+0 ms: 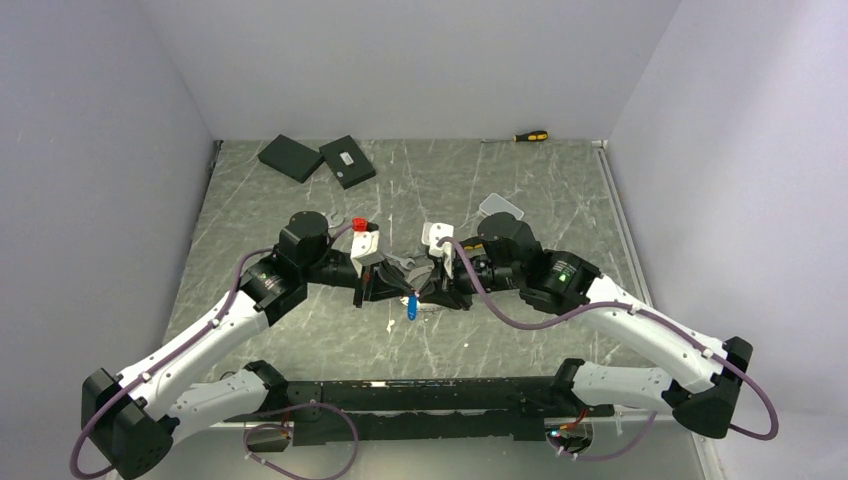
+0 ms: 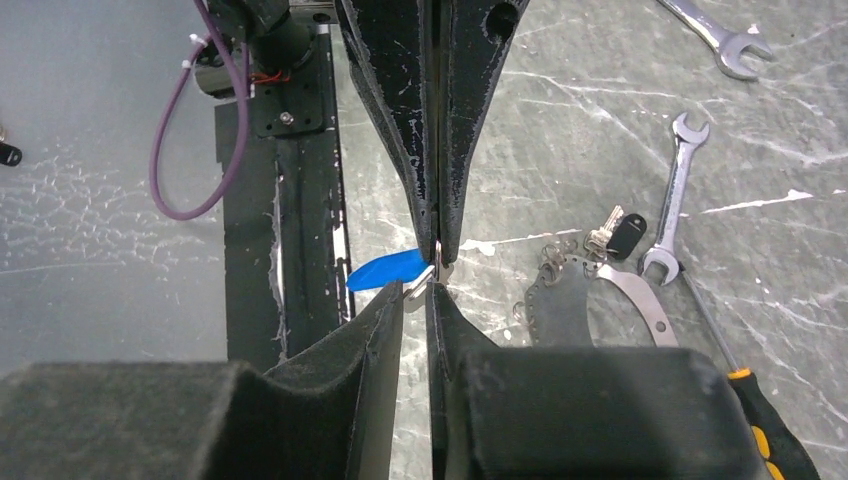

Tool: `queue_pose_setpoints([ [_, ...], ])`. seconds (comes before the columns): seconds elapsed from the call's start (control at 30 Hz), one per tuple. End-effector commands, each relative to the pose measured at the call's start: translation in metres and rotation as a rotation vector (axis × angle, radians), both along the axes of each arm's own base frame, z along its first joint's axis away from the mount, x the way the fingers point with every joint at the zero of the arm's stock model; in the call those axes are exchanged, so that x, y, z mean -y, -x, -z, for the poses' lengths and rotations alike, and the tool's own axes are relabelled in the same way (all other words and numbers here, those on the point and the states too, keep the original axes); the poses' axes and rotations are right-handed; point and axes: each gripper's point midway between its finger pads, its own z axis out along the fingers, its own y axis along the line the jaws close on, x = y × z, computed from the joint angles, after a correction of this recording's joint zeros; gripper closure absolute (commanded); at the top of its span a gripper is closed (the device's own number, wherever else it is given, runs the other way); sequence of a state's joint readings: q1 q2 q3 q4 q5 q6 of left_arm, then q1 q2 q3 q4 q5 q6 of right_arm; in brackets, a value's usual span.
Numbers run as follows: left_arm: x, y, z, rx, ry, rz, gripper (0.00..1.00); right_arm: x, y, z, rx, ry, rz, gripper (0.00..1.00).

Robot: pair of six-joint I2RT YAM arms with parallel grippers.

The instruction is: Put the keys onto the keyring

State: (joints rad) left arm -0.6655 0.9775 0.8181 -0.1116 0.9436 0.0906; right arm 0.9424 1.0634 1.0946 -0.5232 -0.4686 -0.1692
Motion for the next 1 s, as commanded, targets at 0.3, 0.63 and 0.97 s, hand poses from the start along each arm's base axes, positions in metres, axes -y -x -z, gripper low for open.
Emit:
queue_pose_setpoints([
  [0.3, 0.001, 0.007, -0.026, 0.058, 0.069, 0.034, 1.00, -0.013, -0.001, -0.030, 0.061, -0.085, -0.047, 0.84],
  [0.63, 0.002, 0.010, -0.022, 0.048, 0.058, 0.053, 1.00, -0.017, -0.007, -0.037, 0.093, -0.104, -0.042, 0.84],
  [0.97, 0.004, 0.011, -0.021, 0.035, 0.048, 0.072, 1.00, -0.019, -0.005, -0.038, 0.106, -0.100, -0.069, 1.00],
])
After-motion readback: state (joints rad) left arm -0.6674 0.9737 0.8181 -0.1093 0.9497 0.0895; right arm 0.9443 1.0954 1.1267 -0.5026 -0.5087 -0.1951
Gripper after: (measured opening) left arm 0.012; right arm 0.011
